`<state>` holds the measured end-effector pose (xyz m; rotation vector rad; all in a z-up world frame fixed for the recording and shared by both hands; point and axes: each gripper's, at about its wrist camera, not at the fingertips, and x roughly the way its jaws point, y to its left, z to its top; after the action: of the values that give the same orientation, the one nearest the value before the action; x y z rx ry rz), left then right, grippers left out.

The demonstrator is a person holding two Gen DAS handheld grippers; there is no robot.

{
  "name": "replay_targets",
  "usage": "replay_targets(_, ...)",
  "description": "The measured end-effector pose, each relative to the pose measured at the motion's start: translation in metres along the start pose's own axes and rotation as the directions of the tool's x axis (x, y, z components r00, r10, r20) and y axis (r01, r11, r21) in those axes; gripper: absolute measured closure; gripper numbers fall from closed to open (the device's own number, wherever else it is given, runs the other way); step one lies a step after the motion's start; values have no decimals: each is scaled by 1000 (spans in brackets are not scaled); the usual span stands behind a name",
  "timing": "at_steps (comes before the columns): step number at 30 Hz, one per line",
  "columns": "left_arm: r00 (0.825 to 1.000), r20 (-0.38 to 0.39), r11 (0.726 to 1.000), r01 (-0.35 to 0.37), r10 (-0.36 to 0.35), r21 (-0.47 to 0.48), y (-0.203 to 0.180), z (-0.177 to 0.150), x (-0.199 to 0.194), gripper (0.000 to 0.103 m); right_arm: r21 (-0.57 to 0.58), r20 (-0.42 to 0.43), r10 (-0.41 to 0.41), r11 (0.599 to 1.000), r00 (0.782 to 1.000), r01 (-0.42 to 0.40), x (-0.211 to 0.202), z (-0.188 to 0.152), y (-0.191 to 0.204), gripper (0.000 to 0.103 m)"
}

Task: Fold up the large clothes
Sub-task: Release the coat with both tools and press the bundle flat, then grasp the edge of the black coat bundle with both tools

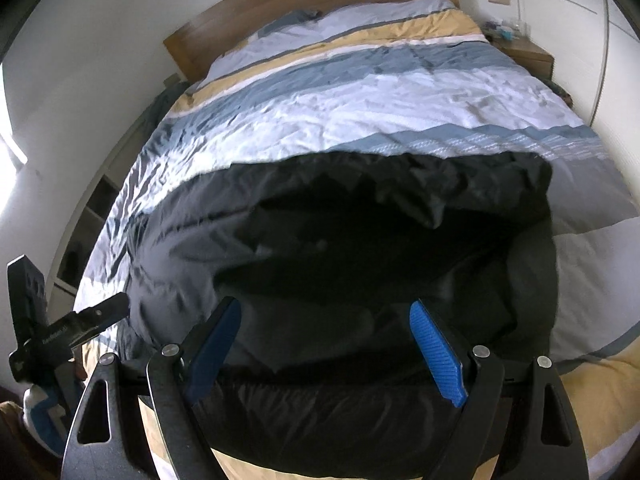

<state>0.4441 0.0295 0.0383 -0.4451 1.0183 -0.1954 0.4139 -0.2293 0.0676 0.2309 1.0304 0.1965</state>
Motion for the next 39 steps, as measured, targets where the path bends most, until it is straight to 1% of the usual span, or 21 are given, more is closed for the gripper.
replay_targets(3, 1000, -3, 1000, -8, 8, 30, -10, 2, 16, 44, -28, -30, -9, 1000, 1000, 8, 16, -1, 4, 17)
replay_targets(7, 999, -7, 997, -31, 32, 72, -21, 18, 43, 44, -58, -54, -18, 998, 998, 15, 41, 5, 7, 17)
replay_targets(10, 999, -13, 994, -51, 52, 96, -26, 32, 62, 44, -63, -63, -18, 998, 998, 14, 59, 16, 7, 17)
replay_targets(14, 997, -17, 990, -76, 78, 116, -28, 53, 89, 44, -69, -65, -26, 997, 998, 21, 83, 33, 5, 14)
replay_targets(21, 994, -27, 988, -103, 106, 119, -28, 98, 129, 44, -55, -67, -45, 998, 997, 42, 116, 64, -6, 8)
replay_targets(26, 988, -49, 981, -137, 145, 134, -29, 122, 162, 44, -31, -96, -66, 997, 993, 64, 141, 85, -14, 7)
replay_targets(33, 980, -82, 975, -169, 181, 143, -26, 138, 187, 42, 8, -127, -78, 997, 989, 80, 166, 102, -27, 5)
replay_targets(37, 975, -98, 972, -182, 198, 148, -27, 145, 189, 42, 27, -153, -94, 995, 984, 99, 172, 111, -33, 5)
replay_targets(39, 978, -96, 976, -173, 186, 130, -26, 148, 183, 42, 28, -157, -101, 994, 983, 106, 170, 113, -33, 5)
